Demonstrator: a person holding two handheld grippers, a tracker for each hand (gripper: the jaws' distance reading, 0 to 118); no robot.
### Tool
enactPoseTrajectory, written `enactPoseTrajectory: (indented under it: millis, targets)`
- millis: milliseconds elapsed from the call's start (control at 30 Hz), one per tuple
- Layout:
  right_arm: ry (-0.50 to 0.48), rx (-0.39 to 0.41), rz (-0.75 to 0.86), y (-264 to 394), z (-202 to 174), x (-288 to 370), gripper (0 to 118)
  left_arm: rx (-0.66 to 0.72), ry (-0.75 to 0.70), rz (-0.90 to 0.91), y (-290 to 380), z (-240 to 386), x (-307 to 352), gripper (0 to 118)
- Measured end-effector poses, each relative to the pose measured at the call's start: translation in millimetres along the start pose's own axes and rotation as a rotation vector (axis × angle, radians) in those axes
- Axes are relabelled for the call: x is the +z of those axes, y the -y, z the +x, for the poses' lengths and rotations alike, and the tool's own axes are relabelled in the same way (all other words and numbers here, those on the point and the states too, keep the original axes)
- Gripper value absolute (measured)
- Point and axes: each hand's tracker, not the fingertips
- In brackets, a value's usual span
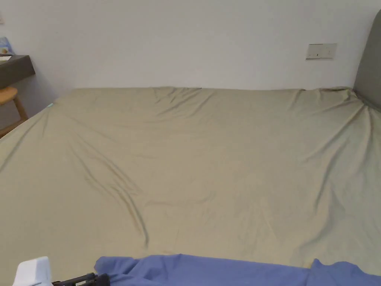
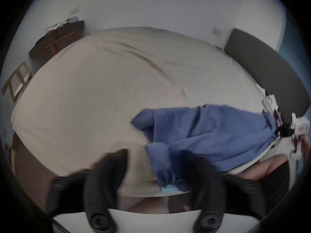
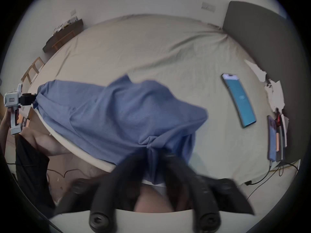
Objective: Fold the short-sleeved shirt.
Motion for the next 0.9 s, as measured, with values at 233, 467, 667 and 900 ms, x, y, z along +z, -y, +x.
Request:
enactPoseTrajectory:
  millis: [233, 467, 667, 900]
  targets:
    - [-0.065, -0.165, 0.261, 17, -75, 68, 85, 0.065, 0.083, 0.041, 15, -4, 59, 105]
    - [-0.256, -0.039, 0.211, 6, -136, 64, 1, 0.109, 0.264, -0.158, -21, -66, 0, 0]
    - [-0.287, -0.017, 0.191, 1, -152, 59, 1, 0.375, 0.346, -0.424, -28, -137, -99, 80]
    - [-0.272, -0.046, 0.120, -6, -149, 36, 1, 0.468, 0.564, -0.452, -19, -102, -172, 118]
